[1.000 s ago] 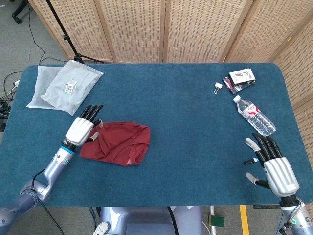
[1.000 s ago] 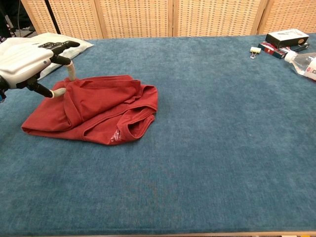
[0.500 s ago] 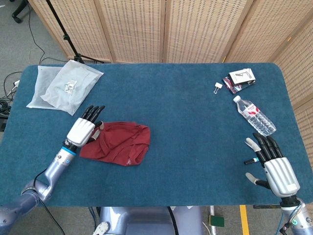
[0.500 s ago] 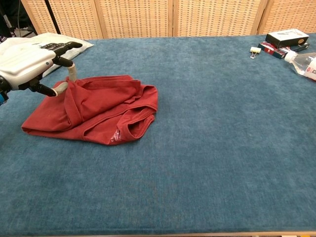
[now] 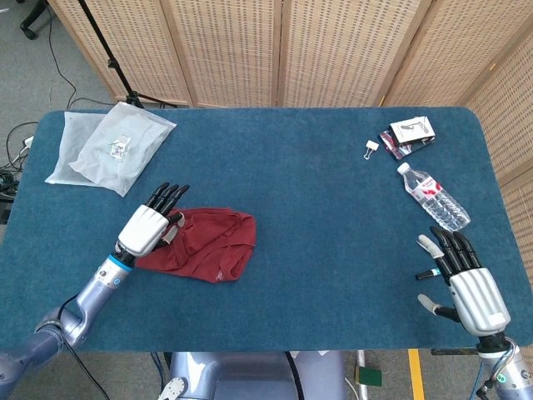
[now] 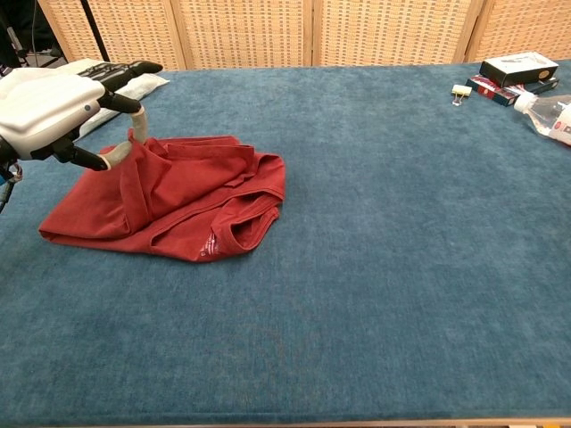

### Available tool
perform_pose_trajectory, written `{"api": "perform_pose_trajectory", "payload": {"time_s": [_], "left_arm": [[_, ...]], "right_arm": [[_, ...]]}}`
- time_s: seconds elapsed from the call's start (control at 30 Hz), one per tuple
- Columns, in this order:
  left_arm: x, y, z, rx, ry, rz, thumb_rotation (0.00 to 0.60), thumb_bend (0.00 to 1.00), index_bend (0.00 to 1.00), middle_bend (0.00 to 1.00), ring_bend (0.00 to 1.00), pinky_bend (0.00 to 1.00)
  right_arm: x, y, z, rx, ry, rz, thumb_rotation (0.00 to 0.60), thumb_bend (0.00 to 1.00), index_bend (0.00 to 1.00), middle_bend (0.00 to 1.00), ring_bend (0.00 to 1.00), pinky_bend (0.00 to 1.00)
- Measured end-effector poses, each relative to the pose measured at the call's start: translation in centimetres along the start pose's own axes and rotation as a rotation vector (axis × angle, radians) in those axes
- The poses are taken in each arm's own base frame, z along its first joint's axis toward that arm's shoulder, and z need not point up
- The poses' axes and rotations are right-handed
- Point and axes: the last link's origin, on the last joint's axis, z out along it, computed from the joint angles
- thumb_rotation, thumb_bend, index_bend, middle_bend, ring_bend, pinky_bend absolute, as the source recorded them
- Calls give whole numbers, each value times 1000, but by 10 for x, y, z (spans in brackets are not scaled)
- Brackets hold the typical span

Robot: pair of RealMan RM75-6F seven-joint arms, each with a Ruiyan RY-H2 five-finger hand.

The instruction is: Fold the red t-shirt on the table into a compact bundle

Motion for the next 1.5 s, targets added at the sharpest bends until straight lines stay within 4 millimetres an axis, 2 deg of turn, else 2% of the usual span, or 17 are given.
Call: {"api": "perform_pose_trajectory", "payload": {"time_s": [0.4,0.93,1.5], "left_arm": [[3,31,-1,-124,35,43,600,486,727,0,0,0],[-7,76,-8,-322,26,139,600,484,731,0,0,0],[-24,90,-17,-430,-28,233,600,460,731,0,0,0]], "right_arm": [[2,1,-2,1,6,6,600,0,0,0,0,0],[5,1,-3,2,10,13,600,0,0,0,0,0],[5,1,-3,3,9,14,600,0,0,0,0,0]]}}
